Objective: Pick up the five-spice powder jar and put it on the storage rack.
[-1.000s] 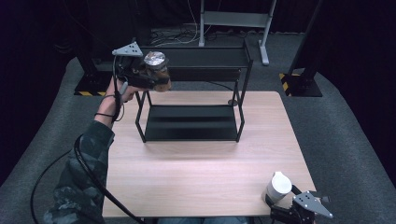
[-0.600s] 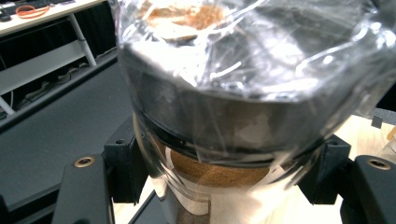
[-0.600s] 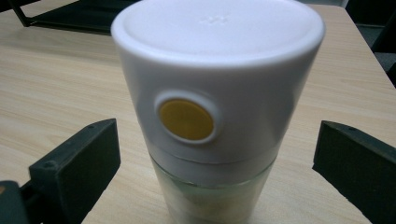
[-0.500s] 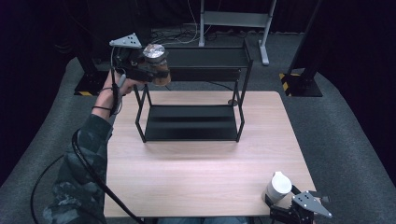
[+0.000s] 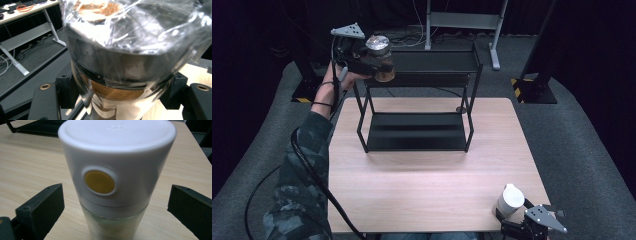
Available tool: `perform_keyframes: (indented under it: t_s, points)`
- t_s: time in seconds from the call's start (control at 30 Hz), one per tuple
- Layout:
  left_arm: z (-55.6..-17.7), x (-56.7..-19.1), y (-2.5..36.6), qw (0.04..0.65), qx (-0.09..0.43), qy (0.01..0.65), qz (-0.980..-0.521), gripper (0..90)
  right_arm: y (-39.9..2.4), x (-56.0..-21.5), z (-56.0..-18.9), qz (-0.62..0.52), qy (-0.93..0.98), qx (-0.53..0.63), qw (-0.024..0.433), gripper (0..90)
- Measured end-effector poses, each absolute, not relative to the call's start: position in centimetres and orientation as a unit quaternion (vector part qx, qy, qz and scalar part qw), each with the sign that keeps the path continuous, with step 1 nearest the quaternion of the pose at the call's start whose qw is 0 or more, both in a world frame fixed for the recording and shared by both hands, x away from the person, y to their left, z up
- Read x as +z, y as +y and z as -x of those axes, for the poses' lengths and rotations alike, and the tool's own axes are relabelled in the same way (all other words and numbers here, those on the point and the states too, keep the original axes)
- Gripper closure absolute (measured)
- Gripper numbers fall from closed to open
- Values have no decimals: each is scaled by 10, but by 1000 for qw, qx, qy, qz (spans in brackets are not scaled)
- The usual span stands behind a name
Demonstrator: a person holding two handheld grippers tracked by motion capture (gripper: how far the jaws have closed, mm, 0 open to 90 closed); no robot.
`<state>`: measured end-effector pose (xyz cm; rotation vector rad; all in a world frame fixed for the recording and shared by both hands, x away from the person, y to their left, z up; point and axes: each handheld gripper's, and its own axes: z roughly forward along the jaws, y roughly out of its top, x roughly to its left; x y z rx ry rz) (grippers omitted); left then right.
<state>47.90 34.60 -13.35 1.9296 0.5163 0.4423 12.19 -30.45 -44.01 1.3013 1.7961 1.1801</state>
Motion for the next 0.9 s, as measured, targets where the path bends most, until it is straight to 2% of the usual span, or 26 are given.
perform_keyframes:
  t_s: [0.9]
  points:
    - [-515, -133, 327, 490, 211, 283, -797, 302, -304, -440, -122, -490, 681, 448, 308, 0]
